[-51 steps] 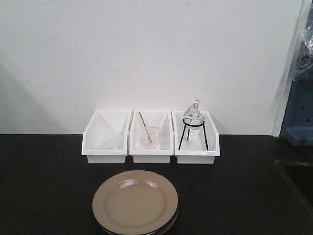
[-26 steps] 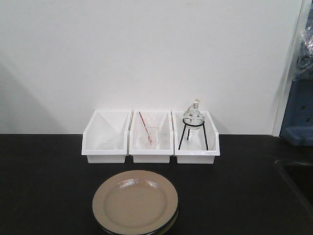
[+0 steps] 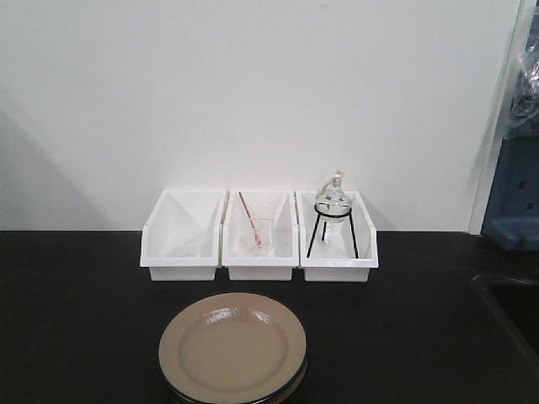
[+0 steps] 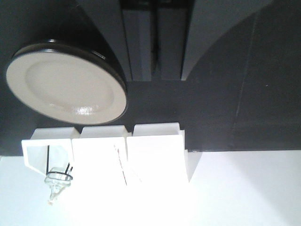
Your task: Arrange circular plates on left workspace
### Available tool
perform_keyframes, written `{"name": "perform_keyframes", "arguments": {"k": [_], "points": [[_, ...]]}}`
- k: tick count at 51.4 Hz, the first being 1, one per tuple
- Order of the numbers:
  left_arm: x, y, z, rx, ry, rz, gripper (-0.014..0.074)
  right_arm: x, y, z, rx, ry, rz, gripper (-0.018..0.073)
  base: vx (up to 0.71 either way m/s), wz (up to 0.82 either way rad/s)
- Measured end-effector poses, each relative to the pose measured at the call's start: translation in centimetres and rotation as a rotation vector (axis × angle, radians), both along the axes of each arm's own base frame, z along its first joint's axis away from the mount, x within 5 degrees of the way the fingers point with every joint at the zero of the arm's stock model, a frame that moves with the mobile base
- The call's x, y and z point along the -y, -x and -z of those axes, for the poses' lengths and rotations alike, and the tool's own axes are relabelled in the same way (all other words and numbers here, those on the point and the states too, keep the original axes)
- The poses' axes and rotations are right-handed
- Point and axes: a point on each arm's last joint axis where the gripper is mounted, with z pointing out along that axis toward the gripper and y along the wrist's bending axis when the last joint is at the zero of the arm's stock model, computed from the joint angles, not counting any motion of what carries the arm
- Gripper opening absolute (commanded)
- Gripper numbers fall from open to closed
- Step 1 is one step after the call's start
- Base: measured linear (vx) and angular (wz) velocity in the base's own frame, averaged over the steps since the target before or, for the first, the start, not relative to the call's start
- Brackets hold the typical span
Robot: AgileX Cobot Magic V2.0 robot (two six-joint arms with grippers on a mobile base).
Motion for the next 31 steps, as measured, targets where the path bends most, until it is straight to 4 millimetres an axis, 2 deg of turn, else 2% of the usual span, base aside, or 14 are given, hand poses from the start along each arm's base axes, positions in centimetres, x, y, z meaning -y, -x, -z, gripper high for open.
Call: {"name": "perform_keyframes", "arguments": {"k": [5,12,23,31], "points": [[-0.1,0.8,0.2,-0.025,-0.043,-0.011,0.0000,0.0,0.0,0.0,0.000,0.000,0.000,-0.0004,0.00,0.00],[-0.6,1.8,0.1,-0.028,-0.009,-0.097,0.0000,0.0,0.0,0.0,0.000,0.000,0.000,-0.0004,0.00,0.00],[-0.9,4.9,-1.1,0.176,-0.033,-0.189,0.0000,0.0,0.0,0.0,0.000,0.000,0.000,-0.0004,0.00,0.00],[-0.8,7.2,1.2,0.293,-0.016,-0.187,0.0000,0.0,0.0,0.0,0.000,0.000,0.000,-0.0004,0.00,0.00]]}}
